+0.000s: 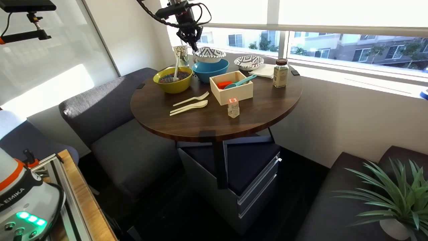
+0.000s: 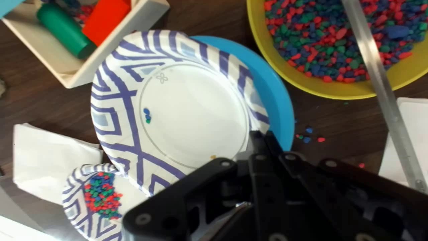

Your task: Remove the white plate from the blue bowl and put it on the right side of the table

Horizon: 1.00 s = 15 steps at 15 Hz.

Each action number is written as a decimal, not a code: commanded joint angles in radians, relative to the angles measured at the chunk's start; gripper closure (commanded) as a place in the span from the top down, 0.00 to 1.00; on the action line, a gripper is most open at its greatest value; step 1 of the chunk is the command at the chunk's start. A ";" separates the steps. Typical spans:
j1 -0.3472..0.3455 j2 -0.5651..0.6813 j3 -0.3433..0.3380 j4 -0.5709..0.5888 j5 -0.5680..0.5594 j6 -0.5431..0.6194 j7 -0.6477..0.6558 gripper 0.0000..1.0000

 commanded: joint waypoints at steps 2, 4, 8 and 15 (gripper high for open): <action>0.025 -0.112 -0.063 -0.119 -0.149 0.052 0.119 0.01; 0.003 -0.149 -0.075 -0.150 -0.195 0.058 0.091 0.01; -0.063 -0.225 -0.111 -0.240 -0.239 0.137 0.060 0.01; -0.242 -0.362 -0.134 -0.486 -0.099 0.477 -0.171 0.01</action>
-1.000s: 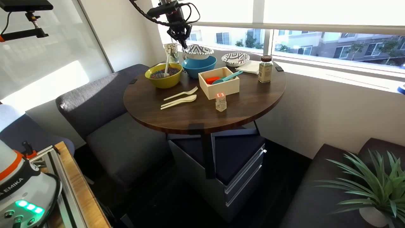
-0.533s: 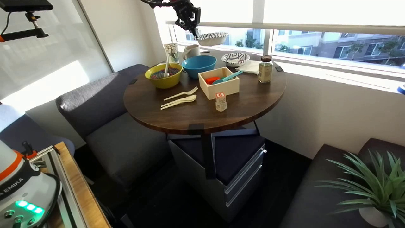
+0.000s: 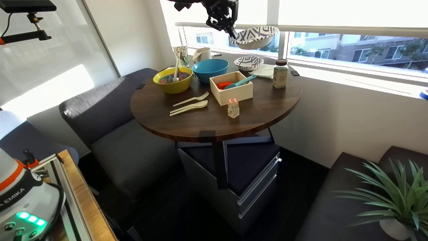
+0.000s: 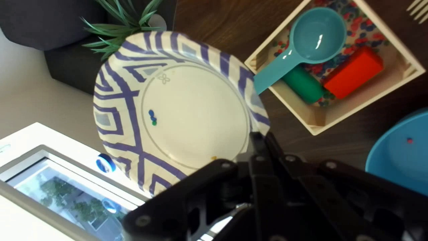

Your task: Remove the white plate from the blue bowl and put it on the right side of the table

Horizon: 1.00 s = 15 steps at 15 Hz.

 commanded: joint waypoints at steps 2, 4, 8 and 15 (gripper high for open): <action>-0.099 -0.103 0.007 -0.187 0.170 0.131 -0.242 0.01; -0.125 -0.109 -0.005 -0.214 0.207 0.118 -0.320 0.01; -0.179 -0.114 -0.013 -0.246 0.347 0.162 -0.456 0.01; -0.168 -0.092 -0.025 -0.212 0.322 0.140 -0.431 0.03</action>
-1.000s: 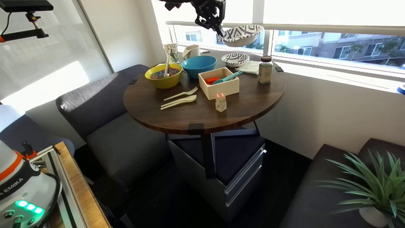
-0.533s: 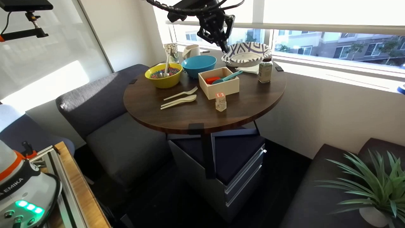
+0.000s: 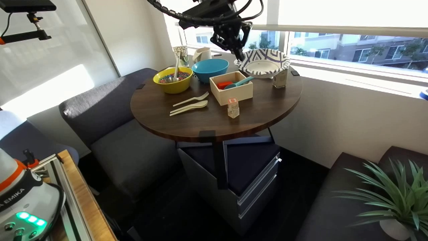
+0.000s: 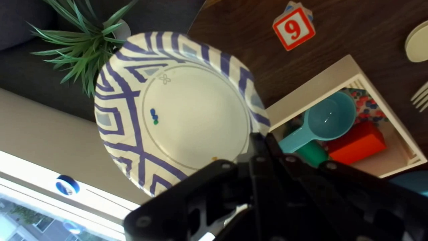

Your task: Remove the white plate from the blue bowl and put it on the right side of the table

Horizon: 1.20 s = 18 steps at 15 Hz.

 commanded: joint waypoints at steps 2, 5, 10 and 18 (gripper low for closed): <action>0.008 0.007 -0.015 0.007 -0.021 -0.011 -0.013 0.01; -0.021 0.042 -0.017 0.037 0.003 -0.022 -0.185 0.01; -0.071 0.134 -0.005 0.084 0.044 -0.003 -0.495 0.01; -0.113 0.298 0.032 0.192 0.074 0.022 -0.720 0.01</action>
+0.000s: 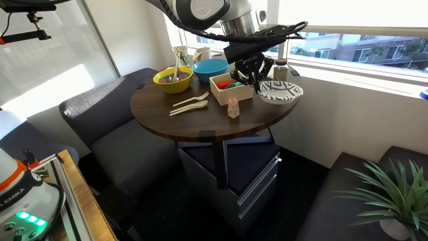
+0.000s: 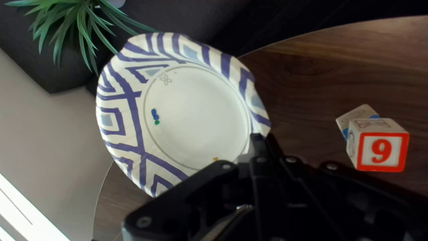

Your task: Remove the white plate from the blue bowl and put it on the right side of the table

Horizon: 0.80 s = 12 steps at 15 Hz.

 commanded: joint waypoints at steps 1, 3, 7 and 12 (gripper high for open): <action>-0.030 0.075 0.033 0.080 0.036 0.010 -0.091 0.01; -0.037 0.103 0.046 0.116 0.043 -0.002 -0.111 0.01; -0.044 0.141 0.075 0.167 0.060 -0.011 -0.148 0.01; -0.057 0.171 0.107 0.206 0.103 -0.026 -0.188 0.16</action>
